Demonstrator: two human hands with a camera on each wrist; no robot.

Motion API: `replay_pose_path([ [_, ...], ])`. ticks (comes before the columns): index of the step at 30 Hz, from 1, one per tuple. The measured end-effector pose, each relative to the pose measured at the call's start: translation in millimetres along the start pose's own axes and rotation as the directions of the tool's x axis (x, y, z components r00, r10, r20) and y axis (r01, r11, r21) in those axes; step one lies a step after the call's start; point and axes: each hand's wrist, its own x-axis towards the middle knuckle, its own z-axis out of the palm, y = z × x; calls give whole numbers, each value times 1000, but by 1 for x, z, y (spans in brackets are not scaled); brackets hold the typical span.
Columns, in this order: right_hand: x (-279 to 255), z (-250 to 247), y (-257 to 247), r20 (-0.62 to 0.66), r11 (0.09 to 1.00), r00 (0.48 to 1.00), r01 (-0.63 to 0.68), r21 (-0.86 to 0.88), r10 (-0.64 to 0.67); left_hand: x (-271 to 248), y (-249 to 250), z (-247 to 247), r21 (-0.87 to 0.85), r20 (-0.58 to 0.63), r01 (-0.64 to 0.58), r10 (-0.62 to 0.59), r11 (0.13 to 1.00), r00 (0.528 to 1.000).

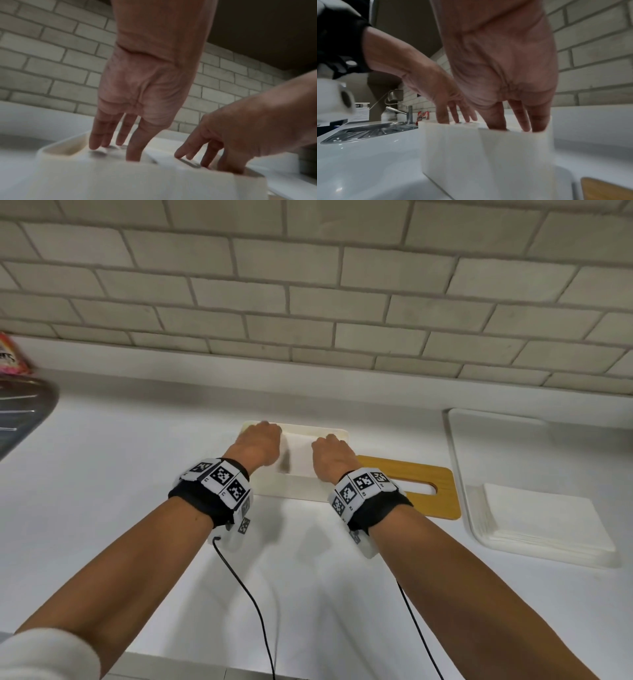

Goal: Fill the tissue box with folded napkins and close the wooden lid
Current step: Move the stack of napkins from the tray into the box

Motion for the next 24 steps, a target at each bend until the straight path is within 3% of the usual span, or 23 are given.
replay_pose_path([
  [3, 14, 13, 1, 75, 1000, 997, -2, 15, 1, 1, -9, 14, 17, 113, -35, 33, 999, 993],
  [9, 36, 20, 3, 111, 999, 993, -44, 17, 42, 8, -20, 21, -76, 156, -18, 29, 997, 987],
  [14, 36, 25, 0, 80, 998, 996, -40, -50, 44, 5, -17, 25, -50, 121, -20, 25, 999, 992],
  [19, 21, 0, 9, 39, 974, 999, -35, 225, 26, -3, -8, 6, -51, 140, -5, 12, 999, 990],
  [24, -36, -38, 67, -157, 805, 987, 61, 590, 40, -19, 27, -36, -198, 58, -35, 47, 980, 997],
])
